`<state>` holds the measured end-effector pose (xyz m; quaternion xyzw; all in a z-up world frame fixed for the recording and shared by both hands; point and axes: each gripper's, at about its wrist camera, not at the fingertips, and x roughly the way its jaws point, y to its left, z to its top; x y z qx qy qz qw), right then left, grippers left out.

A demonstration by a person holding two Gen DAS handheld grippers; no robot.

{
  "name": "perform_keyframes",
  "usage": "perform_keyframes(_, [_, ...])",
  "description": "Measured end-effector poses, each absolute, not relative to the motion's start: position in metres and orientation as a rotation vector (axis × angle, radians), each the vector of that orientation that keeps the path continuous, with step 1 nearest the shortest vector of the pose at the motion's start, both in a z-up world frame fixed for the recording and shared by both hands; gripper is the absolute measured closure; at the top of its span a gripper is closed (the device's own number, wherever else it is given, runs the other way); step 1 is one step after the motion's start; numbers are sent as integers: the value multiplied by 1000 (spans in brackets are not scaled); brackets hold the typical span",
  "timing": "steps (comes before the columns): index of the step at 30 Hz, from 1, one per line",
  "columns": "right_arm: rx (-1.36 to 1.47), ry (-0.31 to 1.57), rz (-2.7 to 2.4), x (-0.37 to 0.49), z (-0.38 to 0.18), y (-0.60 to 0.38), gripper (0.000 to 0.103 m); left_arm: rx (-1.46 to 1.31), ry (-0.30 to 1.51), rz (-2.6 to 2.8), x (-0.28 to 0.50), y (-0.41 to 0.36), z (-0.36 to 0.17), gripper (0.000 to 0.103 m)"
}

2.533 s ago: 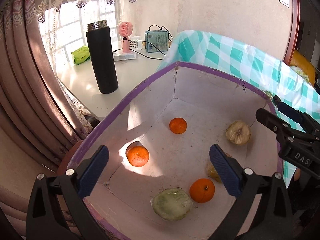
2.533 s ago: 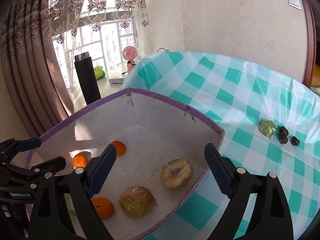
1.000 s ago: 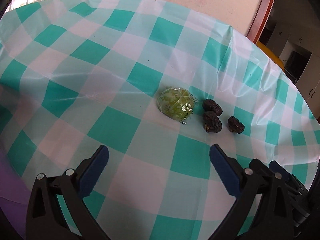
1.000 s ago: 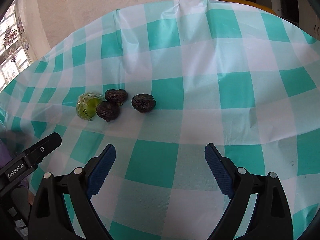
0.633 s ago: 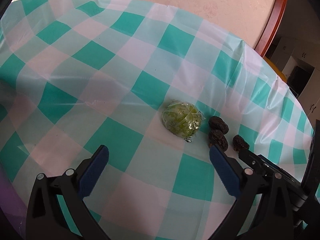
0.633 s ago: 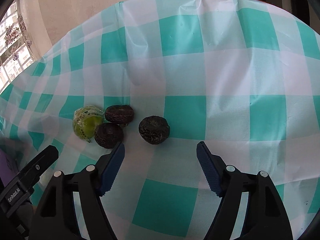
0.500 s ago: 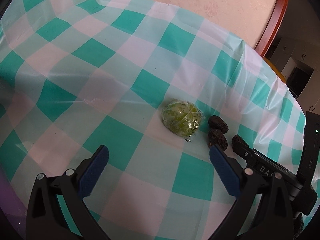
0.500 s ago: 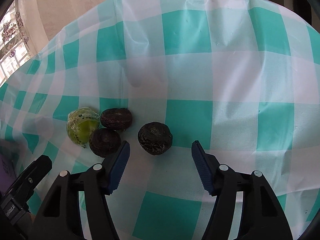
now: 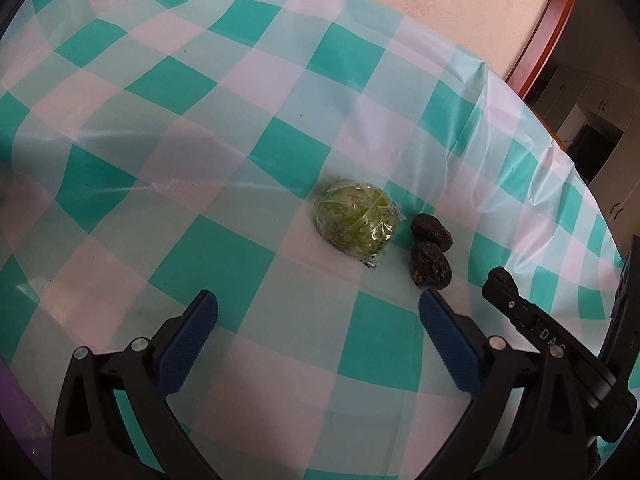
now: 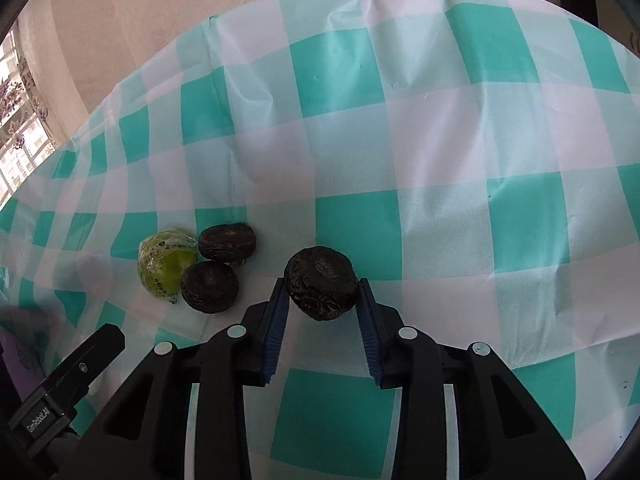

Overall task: Organize fruits
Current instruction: 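Grasp a dark dried fruit with the right tool while the left tool grasps the wrapped green fruit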

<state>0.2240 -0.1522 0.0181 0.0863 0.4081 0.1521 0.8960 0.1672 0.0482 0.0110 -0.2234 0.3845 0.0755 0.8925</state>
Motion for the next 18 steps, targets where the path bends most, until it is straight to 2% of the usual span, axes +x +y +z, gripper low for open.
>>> perform_keyframes(3, [307,807,348,216,19,-173,68,-440,813,162,169,44,10,2])
perform_keyframes(12, [308,818,372,223,23,-163,68,-347,824,257,202,42,15,2])
perform_keyframes(18, [304,821,383,220,21,-172,68,-167,927,223,250,28,9,3])
